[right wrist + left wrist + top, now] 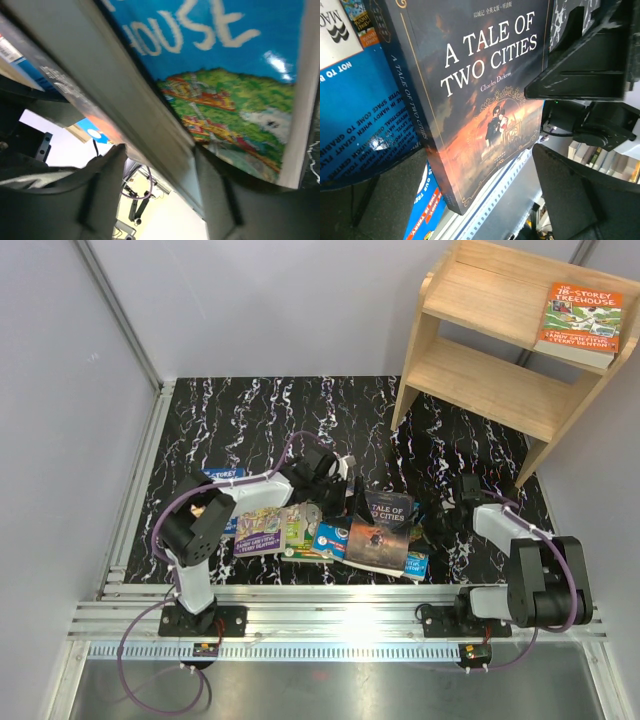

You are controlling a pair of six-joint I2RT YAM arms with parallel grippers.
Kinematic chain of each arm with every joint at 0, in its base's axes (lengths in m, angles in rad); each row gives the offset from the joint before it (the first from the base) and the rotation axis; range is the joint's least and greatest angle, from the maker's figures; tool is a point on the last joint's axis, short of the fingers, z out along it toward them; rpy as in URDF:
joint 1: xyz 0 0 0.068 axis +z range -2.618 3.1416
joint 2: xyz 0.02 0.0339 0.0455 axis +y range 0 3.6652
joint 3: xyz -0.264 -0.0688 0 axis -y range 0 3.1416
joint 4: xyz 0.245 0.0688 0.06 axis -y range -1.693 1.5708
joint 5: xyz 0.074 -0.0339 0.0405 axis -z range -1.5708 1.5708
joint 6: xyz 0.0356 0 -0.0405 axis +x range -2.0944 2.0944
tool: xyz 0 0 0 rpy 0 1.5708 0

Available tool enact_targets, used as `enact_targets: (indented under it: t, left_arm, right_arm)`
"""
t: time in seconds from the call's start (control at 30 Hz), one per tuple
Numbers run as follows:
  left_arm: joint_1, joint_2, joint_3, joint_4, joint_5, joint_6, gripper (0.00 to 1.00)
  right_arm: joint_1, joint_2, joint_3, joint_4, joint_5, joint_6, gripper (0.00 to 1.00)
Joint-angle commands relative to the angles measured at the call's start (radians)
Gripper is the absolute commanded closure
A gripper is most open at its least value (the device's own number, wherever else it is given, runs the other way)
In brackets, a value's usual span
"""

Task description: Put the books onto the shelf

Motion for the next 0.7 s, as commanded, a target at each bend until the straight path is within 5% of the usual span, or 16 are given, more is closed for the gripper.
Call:
enact_targets:
  t: [0.0,0.2,0.4,0.47,0.6,0.67]
  left_arm:
    - [-0.016,0.087,-0.063,-0.005,0.016,0.022,0.10]
    - [-0.013,0.043,-0.061,0.038,0.075,0.023,0.64]
    - [0.002,-0.025,-0.074,0.032,0.097,0.025,0.82]
    - [0.033,-0.055,-0.087,0.030,0.105,0.025,0.78]
    - [0.100,-0.166,-0.141,0.039,0.108,0.008,0.23]
    - [0.131,-0.192,-0.152,0.047,0.123,0.002,0.13]
  right_arm:
    - [0.030,0.051,-0.048,0.134,0.103,-0.034,0.39]
    - [0.028,-0.018,-0.039,0.097,0.115,-0.032,0.74]
    - [0.030,-0.116,0.033,0.030,0.087,-0.007,1.00]
    - [0.028,-0.160,0.096,-0.022,0.077,-0.001,1.00]
    - [0.030,-0.266,0.220,-0.114,0.066,0.014,1.00]
    - [0.028,-0.301,0.278,-0.148,0.061,0.034,1.00]
